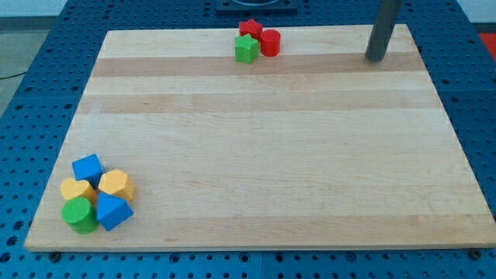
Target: Move your arm to the top center
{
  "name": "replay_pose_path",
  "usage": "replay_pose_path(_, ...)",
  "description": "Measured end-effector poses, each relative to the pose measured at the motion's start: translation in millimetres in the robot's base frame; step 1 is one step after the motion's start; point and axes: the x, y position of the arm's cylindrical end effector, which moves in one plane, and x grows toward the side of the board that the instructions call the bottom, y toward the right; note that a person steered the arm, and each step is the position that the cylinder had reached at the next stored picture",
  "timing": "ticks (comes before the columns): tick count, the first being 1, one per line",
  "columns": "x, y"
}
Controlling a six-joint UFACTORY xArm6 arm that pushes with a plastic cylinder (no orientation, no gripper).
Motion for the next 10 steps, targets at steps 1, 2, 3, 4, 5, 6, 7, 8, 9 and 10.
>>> replay_pose_path(1, 66.9, -94.3)
replay_pose_path(2, 70.9, -206.8)
replay_pose_path(3, 23.9, -304.8)
replay_pose_path(4, -51.0, -365.3)
replay_pose_path(5, -130.8, -346.1)
replay_pose_path(6, -132.1, -339.0)
replay_pose_path(7, -130.8, -300.8)
replay_pose_path(8, -130.7, -284.2)
replay_pose_path(9, -130.7, -258.8)
replay_pose_path(10, -131.0, -213.4)
